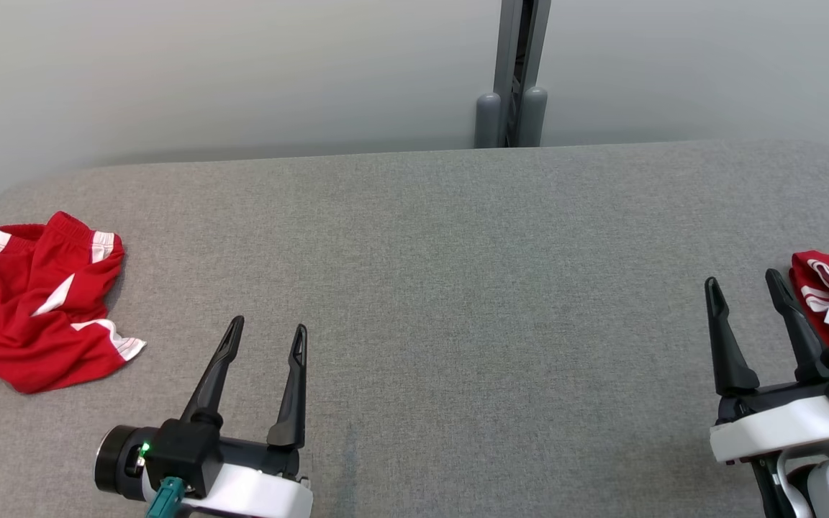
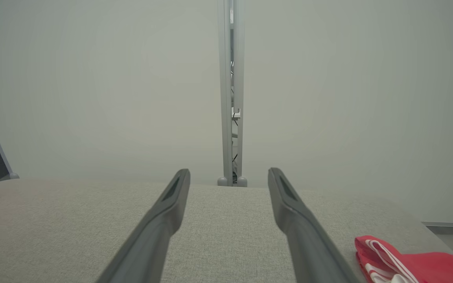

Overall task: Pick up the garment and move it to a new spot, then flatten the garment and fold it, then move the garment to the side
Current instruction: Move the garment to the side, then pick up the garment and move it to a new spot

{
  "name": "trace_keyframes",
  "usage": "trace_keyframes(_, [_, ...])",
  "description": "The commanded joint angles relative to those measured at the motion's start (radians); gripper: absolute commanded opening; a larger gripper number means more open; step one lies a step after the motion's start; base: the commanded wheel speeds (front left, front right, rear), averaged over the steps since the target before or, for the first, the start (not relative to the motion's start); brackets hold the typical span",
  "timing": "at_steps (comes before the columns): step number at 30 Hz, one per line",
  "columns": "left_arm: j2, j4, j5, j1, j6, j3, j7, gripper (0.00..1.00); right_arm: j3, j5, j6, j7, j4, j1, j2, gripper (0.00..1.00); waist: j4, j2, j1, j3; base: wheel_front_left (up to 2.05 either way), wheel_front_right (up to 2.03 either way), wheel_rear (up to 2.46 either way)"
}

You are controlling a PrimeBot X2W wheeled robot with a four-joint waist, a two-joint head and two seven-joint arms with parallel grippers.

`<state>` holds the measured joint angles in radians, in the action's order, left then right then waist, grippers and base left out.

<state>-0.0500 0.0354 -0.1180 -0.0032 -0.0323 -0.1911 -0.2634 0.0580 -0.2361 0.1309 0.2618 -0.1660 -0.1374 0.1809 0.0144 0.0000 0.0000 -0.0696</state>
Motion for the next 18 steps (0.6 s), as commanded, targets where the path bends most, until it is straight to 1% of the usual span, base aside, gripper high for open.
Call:
trace_keyframes(1, [-0.002, 0.001, -0.006, 0.011, -0.004, -0.001, 0.0, 1.0, 0.0, 0.007, 0.0, 0.005, 0.003, 0.007, -0.002, 1.0, -0.001, 0.0, 0.0, 0.002, 0.0, 0.0, 0.0])
trace_keyframes(6, [-0.002, 0.003, -0.012, 0.01, -0.011, -0.008, 0.0, 1.0, 0.0, 0.004, 0.0, 0.005, 0.0, 0.006, -0.003, 1.0, -0.002, 0.0, 0.0, 0.002, 0.0, 0.0, 0.0])
trace_keyframes(18, [-0.002, 0.017, -0.023, 0.003, -0.01, -0.022, 0.0, 1.0, 0.003, -0.005, 0.0, 0.005, -0.004, 0.013, 0.01, 1.0, 0.001, 0.0, 0.0, 0.0, 0.0, 0.0, 0.0])
